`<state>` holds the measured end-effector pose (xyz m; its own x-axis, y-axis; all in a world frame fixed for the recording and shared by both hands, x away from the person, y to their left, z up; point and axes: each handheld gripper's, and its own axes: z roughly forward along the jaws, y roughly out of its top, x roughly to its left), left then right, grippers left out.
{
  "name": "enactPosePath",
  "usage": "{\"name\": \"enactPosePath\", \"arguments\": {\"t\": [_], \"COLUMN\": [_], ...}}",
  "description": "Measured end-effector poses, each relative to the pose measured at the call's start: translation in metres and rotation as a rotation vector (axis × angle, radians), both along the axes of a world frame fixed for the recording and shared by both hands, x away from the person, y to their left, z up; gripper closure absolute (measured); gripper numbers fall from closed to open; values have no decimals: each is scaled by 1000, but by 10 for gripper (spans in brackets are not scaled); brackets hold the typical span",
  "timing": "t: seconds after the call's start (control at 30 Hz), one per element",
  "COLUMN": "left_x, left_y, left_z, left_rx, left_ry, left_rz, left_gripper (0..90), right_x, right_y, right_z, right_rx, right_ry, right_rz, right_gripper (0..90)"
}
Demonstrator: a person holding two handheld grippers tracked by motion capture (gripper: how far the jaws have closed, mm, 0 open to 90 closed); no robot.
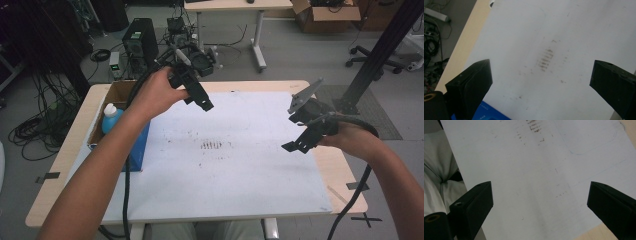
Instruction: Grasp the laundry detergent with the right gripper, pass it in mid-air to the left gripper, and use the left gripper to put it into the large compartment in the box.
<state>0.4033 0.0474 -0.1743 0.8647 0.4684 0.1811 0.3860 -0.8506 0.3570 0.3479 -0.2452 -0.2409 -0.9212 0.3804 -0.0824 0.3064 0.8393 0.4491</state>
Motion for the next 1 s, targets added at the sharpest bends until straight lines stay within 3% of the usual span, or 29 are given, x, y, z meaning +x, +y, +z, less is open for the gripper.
{"name": "enactPosePath", "arguments": {"t": [0.47,1.0], "left_x": [2,0], "left_y": [-26,-36], "left_z": [-13,-22], "left_rx": [30,53], "left_ry": [33,93], "left_rz": [-80,-138], "left_gripper": [46,54], "right_x": [-2,2], "right_y": [2,7], "right_z": [4,3], "right_rx": [-6,-11], "right_ry": [2,9], "right_rz": [-4,-6], "right_gripper": [59,58]}}
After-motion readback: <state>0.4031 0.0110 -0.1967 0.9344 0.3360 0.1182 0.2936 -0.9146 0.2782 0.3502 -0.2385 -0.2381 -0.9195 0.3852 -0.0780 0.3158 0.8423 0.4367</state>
